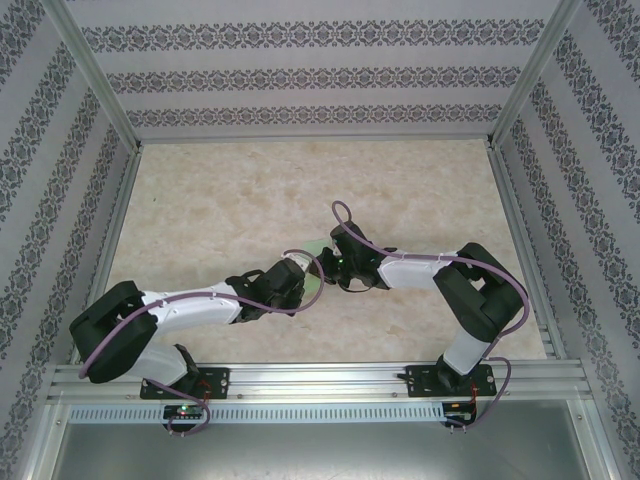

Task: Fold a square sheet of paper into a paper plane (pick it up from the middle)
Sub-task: Fourth fold the wing at the center of the table.

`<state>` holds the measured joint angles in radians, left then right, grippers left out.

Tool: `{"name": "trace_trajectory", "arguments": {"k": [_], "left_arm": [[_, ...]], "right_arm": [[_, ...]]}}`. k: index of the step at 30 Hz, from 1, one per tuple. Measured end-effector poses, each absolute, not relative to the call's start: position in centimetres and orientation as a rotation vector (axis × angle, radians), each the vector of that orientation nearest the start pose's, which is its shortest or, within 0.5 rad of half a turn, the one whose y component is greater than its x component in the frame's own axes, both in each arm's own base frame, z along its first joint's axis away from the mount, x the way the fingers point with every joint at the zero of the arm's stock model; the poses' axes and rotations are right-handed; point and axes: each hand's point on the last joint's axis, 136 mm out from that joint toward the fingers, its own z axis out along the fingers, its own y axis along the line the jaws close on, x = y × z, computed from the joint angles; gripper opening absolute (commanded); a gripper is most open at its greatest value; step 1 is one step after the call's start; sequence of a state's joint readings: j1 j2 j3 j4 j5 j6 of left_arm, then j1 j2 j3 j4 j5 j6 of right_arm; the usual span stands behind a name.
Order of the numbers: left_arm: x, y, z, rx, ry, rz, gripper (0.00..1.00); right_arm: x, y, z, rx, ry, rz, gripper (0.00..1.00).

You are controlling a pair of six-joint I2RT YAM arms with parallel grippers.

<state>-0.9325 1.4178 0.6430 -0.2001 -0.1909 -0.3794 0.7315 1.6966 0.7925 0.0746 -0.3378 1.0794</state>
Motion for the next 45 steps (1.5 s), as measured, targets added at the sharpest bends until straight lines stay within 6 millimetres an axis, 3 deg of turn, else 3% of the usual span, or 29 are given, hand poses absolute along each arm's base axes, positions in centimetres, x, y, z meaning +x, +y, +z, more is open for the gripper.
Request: {"name": "trace_trajectory", "arguments": {"k": [6, 18, 21, 28, 33, 41, 45], "left_arm": [[22.3, -25.0, 4.4, 0.634, 2.470, -0.299, 0.36], [21.9, -25.6, 3.2, 0.662, 2.488, -0.332, 0.34], [22.0, -25.3, 2.9, 0.660, 2.493, -0.306, 0.27], [22.2, -25.2, 2.9, 0.650, 2.488, -0.290, 0.20], [22.2, -25.1, 2.9, 0.648, 2.488, -0.290, 0.08], [22.5, -24.9, 3.0, 0.632, 2.484, -0.274, 0.01], [22.5, -24.9, 2.9, 0.625, 2.491, -0.294, 0.00]], "right_arm": [[26.7, 31.8, 4.6, 0.291, 2.713, 1.118, 0.09], [26.9, 31.9, 4.8, 0.291, 2.713, 1.118, 0.09], [26.8, 32.2, 4.9, 0.281, 2.713, 1.122, 0.09], [26.9, 32.3, 5.1, 0.279, 2.707, 1.127, 0.10], [26.9, 32.3, 5.1, 0.279, 2.709, 1.126, 0.10], [27.0, 32.4, 5.3, 0.248, 2.709, 1.116, 0.18], [27.0, 32.3, 5.5, 0.208, 2.716, 1.094, 0.28]]}}
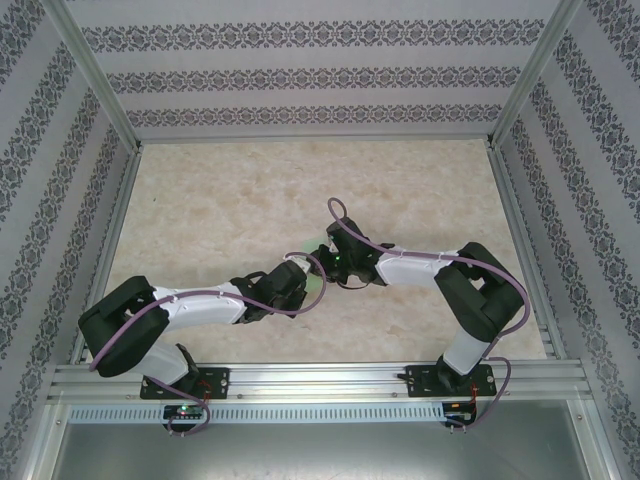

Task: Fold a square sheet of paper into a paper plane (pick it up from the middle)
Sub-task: Fourth fold the wing at the center of the table.

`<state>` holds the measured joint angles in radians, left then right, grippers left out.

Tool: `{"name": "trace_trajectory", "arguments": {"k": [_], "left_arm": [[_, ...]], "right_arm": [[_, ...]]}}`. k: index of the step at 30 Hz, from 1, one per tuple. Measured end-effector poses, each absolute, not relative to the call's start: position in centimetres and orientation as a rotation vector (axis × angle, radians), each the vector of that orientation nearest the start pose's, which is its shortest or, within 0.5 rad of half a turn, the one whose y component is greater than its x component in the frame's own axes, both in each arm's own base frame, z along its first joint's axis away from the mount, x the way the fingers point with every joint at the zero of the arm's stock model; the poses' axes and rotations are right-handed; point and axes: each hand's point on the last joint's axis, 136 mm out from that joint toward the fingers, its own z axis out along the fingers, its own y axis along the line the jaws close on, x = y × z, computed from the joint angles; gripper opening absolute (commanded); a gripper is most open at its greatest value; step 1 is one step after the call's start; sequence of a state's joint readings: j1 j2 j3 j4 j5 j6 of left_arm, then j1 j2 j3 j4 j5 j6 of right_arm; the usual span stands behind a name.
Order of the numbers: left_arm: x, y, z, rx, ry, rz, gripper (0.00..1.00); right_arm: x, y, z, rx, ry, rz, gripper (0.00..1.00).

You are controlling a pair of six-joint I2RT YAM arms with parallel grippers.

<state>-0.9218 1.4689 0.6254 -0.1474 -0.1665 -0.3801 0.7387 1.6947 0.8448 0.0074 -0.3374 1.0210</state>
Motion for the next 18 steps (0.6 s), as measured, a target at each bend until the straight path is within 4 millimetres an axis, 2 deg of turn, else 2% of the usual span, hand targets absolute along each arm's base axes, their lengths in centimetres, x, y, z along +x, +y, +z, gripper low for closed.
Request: {"name": "trace_trajectory", "arguments": {"k": [3, 7, 10, 14, 16, 18], "left_arm": [[22.6, -24.6, 3.0, 0.603, 2.505, -0.355, 0.00], [22.8, -24.4, 3.2, 0.548, 2.526, -0.494, 0.00], [23.0, -24.6, 3.4, 0.515, 2.540, -0.604, 0.00], [23.4, -25.3, 4.1, 0.480, 2.532, -0.748, 0.00], [23.6, -25.5, 4.1, 0.457, 2.533, -0.810, 0.00], [23.6, -25.5, 3.7, 0.437, 2.548, -0.859, 0.00]], "right_arm": [[26.9, 31.6, 6.2, 0.188, 2.708, 1.083, 0.39], [27.2, 30.2, 9.2, 0.159, 2.629, 1.099, 0.47], [27.6, 29.2, 11.1, 0.142, 2.564, 1.111, 0.47], [27.7, 28.9, 11.8, 0.105, 2.534, 1.115, 0.33], [27.6, 29.2, 11.4, 0.087, 2.548, 1.121, 0.25], [27.5, 29.7, 10.5, 0.073, 2.576, 1.120, 0.22]]}}
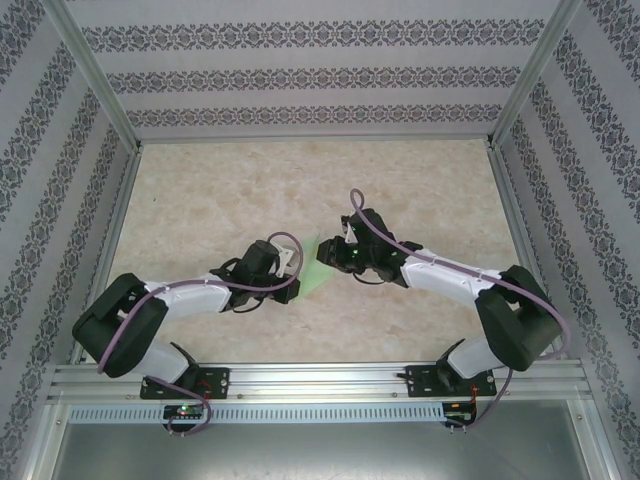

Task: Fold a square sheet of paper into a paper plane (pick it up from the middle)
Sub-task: Fourth fold the wing at the center of the table.

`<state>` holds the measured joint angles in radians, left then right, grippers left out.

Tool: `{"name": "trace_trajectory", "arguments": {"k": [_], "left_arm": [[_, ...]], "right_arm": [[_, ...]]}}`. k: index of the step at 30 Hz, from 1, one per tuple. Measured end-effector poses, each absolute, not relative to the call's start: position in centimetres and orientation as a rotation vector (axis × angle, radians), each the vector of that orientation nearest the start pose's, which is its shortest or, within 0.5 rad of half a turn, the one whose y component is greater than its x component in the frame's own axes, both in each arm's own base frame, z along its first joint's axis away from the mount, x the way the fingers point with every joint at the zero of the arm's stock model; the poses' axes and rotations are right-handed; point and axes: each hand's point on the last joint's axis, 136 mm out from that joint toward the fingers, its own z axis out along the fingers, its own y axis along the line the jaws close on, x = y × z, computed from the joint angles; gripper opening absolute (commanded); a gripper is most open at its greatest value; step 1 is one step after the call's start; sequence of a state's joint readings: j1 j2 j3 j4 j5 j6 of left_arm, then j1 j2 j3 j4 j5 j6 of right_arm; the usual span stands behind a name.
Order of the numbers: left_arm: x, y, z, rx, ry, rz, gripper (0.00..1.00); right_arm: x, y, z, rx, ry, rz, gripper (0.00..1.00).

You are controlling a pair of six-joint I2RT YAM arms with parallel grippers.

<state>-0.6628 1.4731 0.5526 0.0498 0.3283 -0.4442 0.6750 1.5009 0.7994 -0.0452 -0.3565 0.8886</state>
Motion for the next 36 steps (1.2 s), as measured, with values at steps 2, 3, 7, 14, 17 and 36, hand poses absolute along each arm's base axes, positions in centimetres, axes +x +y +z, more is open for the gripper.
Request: {"name": "trace_trajectory", "arguments": {"k": [2, 3, 7, 14, 17, 36], "left_arm": [[23.5, -25.5, 3.1, 0.421, 2.570, -0.897, 0.00], [23.5, -25.5, 2.8, 0.416, 2.580, -0.915, 0.00], [23.4, -25.4, 2.1, 0.390, 2.606, -0.969, 0.00], [23.6, -25.4, 2.5, 0.360, 2.599, -1.044, 0.00], [23.7, -25.3, 2.6, 0.348, 2.600, -1.070, 0.00], [23.7, -25.5, 2.4, 0.352, 2.624, -1.099, 0.24]], "right_arm": [[27.5, 30.6, 9.5, 0.057, 2.608, 1.120, 0.19], [27.5, 31.1, 9.1, 0.049, 2.624, 1.121, 0.19], [28.4, 32.9, 8.0, 0.028, 2.658, 1.130, 0.15], [28.8, 33.4, 6.6, 0.036, 2.680, 1.121, 0.16], [28.9, 33.5, 6.8, 0.033, 2.677, 1.122, 0.16], [29.5, 33.9, 4.2, 0.052, 2.736, 1.089, 0.16]]}}
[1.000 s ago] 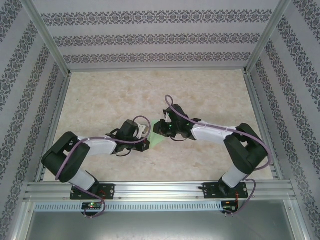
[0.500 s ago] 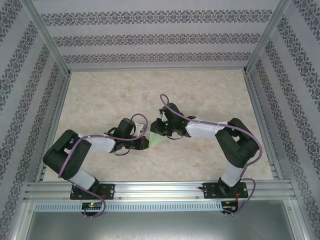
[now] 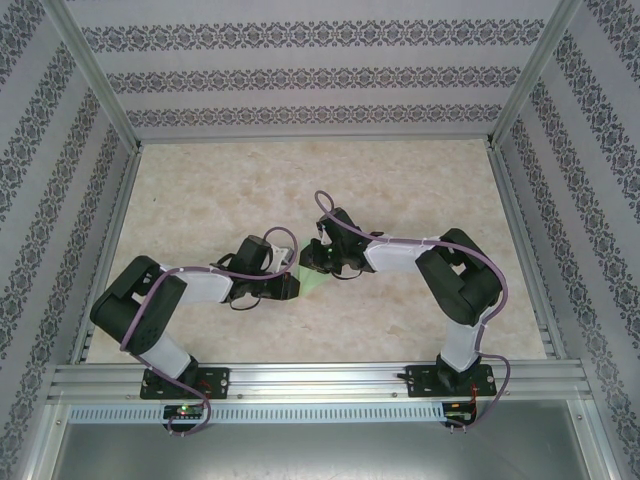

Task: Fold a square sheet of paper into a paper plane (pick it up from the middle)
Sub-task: Fourth fold the wing at the center of the table.

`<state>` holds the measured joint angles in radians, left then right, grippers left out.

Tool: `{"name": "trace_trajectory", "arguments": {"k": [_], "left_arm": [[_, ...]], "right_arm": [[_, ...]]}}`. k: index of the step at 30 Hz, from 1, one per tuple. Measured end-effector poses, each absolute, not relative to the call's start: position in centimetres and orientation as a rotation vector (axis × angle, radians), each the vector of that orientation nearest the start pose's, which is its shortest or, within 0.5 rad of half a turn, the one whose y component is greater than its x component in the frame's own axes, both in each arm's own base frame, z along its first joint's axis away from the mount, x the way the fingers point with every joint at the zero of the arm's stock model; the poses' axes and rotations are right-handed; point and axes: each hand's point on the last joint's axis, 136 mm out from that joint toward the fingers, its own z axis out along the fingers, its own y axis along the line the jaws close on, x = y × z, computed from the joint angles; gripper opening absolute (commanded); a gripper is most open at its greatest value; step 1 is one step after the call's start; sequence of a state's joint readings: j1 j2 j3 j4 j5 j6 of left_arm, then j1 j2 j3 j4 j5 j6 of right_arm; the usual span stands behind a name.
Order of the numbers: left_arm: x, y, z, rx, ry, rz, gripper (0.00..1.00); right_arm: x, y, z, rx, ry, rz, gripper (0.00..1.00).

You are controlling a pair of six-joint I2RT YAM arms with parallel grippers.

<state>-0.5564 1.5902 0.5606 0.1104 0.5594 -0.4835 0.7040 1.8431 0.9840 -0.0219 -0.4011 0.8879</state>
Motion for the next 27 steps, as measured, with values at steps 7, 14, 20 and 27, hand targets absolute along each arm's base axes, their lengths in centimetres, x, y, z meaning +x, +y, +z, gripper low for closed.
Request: {"name": "trace_trajectory", "arguments": {"k": [7, 14, 20, 27], "left_arm": [[23.9, -24.9, 3.1, 0.386, 2.602, -1.036, 0.34], [23.6, -24.4, 2.7, 0.427, 2.617, -0.996, 0.35], [23.9, -24.5, 2.9, 0.458, 2.611, -0.966, 0.34], [24.0, -24.8, 3.1, 0.480, 2.601, -0.939, 0.32]], "right_arm": [[29.7, 33.7, 4.2, 0.061, 2.734, 1.087, 0.17], [29.8, 33.8, 4.4, 0.058, 2.730, 1.091, 0.17], [30.0, 33.9, 4.6, 0.056, 2.721, 1.097, 0.18], [30.2, 34.1, 4.9, 0.052, 2.709, 1.105, 0.18]]}}
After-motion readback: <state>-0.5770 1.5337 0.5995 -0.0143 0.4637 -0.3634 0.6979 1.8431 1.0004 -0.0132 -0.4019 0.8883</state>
